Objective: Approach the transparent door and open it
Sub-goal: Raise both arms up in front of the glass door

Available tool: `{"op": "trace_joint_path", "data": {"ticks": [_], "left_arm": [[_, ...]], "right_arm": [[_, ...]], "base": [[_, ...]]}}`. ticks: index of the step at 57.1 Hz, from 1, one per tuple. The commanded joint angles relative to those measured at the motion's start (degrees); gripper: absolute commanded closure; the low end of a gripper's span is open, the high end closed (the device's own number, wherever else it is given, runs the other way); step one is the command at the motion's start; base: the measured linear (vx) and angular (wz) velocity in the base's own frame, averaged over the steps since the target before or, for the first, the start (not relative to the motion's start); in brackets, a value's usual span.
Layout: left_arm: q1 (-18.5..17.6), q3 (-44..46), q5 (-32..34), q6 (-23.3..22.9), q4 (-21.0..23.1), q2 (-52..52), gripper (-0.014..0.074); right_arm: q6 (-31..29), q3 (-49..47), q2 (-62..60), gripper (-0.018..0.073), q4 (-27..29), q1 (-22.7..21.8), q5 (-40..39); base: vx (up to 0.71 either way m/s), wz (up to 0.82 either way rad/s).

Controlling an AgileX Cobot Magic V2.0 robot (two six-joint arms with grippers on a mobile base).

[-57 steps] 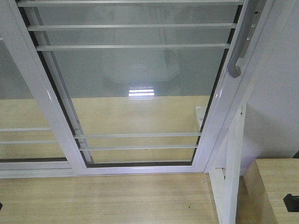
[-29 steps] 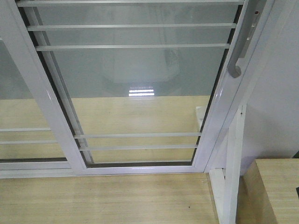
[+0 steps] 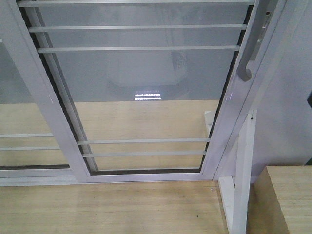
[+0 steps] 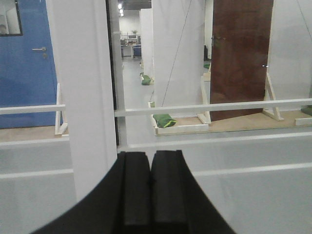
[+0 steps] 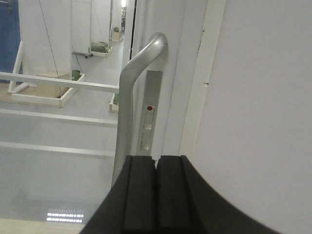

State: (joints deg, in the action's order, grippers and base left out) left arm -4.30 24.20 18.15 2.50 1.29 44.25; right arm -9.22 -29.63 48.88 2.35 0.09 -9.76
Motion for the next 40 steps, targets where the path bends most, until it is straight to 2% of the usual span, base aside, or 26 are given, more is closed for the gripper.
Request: {"op": "trace_joint_path", "data": {"ticks": [1, 9, 16, 25, 40], "left_arm": [[-0.3, 7.3, 9.5, 0.1, 0.6, 8.7, 0.0600], [-0.3, 15.0, 15.7, 0.0, 0.6, 22.1, 0.0600], [-0.3, 19.3, 19.5, -0.4, 0.6, 29.5, 0.0600], [-0.3, 20.4, 24.0, -0.4, 0.6, 33.1, 0.0600], [-0.3, 20.4, 25.7, -0.4, 0.6, 33.5, 0.0599]], "right_arm": [[-0.6, -8.0, 8.4, 0.0561, -0.7, -0.2, -7.3], [-0.4, -17.5, 21.2, 0.0561, -0.7, -0.2, -7.8], [-0.4, -23.2, 29.4, 0.0561, -0.7, -0.2, -8.3], [-0.4, -25.5, 35.8, 0.0561, -0.6, -0.2, -11.7], [-0.4, -25.4, 38.0, 0.0561, -0.6, -0.2, -12.0]], "base": [[0.00, 0.00], [0.00, 0.00], [0.00, 0.00], [0.00, 0.00], [0.00, 0.00]]}}
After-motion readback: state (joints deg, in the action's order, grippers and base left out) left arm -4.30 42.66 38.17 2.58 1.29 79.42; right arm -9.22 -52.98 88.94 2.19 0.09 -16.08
